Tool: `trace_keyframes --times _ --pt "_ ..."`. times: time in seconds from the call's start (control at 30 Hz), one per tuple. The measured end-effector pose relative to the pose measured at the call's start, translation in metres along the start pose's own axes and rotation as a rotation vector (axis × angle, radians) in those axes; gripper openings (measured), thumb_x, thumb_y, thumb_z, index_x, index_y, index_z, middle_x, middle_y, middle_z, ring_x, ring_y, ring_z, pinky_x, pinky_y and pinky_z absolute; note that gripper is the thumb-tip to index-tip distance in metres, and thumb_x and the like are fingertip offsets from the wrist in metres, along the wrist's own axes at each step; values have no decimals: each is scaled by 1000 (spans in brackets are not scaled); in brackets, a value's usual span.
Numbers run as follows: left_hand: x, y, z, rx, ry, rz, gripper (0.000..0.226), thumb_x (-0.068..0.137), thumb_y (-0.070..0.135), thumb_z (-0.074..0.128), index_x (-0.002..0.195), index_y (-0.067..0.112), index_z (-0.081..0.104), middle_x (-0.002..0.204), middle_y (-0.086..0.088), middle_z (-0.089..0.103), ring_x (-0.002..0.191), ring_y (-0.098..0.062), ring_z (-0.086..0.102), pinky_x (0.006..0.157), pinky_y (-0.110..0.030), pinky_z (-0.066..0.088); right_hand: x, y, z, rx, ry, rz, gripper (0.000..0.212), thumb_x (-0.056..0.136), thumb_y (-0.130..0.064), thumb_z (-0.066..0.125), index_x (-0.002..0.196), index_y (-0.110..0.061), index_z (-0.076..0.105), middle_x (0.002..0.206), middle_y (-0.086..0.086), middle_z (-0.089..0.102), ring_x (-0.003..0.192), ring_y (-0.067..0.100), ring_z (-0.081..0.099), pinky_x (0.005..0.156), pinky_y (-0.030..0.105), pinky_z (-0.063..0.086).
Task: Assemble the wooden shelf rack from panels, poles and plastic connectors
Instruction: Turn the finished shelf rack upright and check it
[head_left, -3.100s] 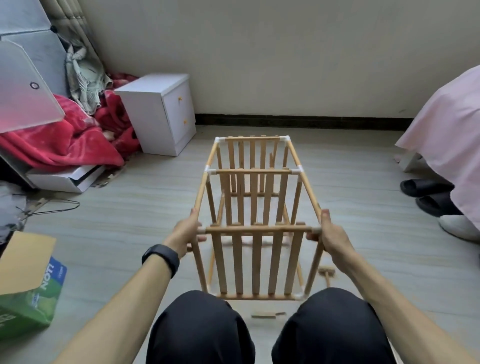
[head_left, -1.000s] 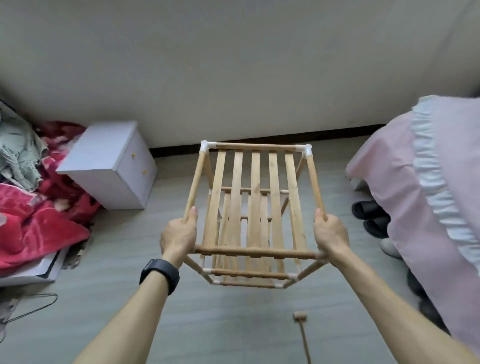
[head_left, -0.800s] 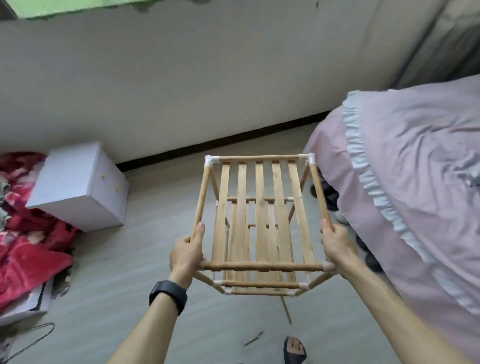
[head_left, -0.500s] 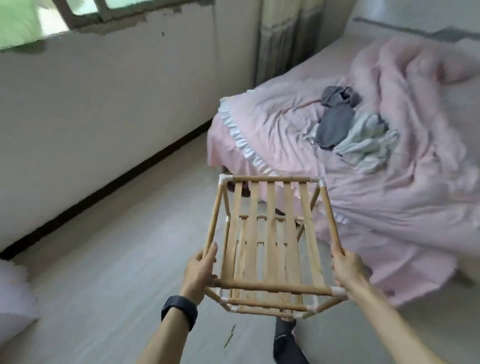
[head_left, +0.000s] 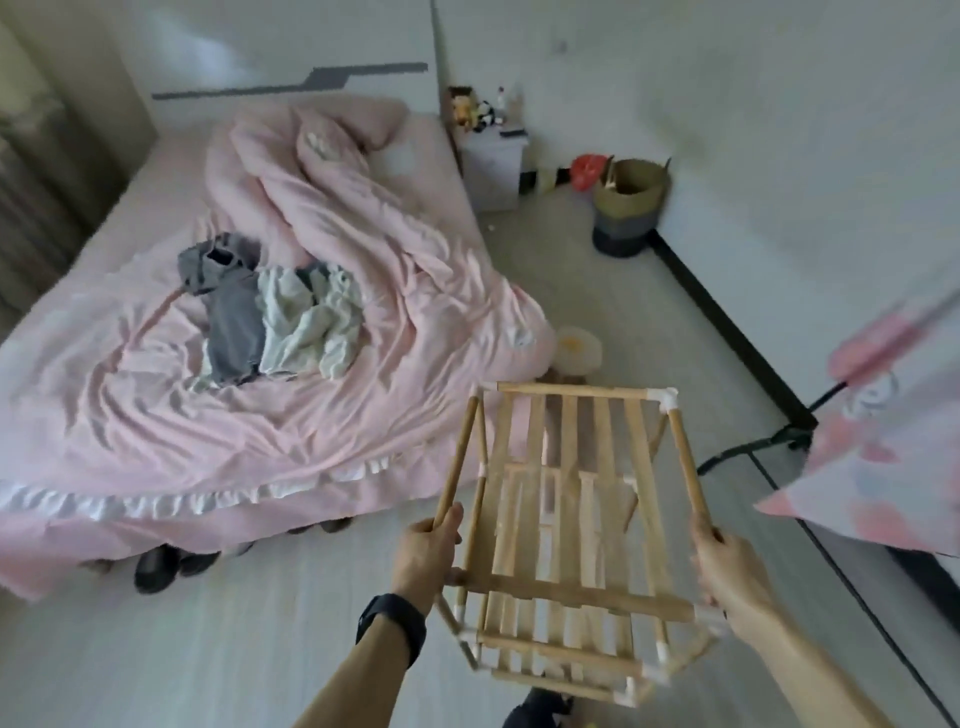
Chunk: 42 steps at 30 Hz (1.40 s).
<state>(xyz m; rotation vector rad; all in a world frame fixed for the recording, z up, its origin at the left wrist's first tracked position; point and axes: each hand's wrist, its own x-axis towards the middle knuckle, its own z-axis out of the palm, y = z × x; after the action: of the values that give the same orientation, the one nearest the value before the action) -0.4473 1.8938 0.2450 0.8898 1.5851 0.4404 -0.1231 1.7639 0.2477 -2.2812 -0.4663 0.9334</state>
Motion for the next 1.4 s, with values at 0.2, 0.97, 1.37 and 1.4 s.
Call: trace_keyframes --times 0.2,0.97,1.37,1.4 --pt "53 109 127 175 -99 64 41 92 48 66 82 9 72 60 3 60 33 -8 54 32 -16 36 78 -13 -83 39 156 117 57 104 -54 38 67 -12 45 48 2 43 46 22 48 51 29 37" --pt "383 524 497 446 -277 221 43 82 62 70 71 20 76 60 4 66 57 -19 61 59 -29 53 509 -240 -205 360 412 215 44 104 -47 46 74 -15 47 56 -2 40 52 17 43 57 33 40" --pt "530 690 715 604 -281 330 48 82 70 65 75 24 76 75 5 72 73 -19 68 59 -29 51 772 -294 -259 483 456 301 39 104 -43 50 77 -15 50 63 3 42 60 20 45 63 36 44" --pt "542 697 732 626 -281 329 47 84 69 64 76 24 76 77 5 72 75 -18 68 60 -29 51 794 -294 -262 477 452 319 39 103 -43 50 76 -15 50 62 2 40 59 18 44 62 35 43"
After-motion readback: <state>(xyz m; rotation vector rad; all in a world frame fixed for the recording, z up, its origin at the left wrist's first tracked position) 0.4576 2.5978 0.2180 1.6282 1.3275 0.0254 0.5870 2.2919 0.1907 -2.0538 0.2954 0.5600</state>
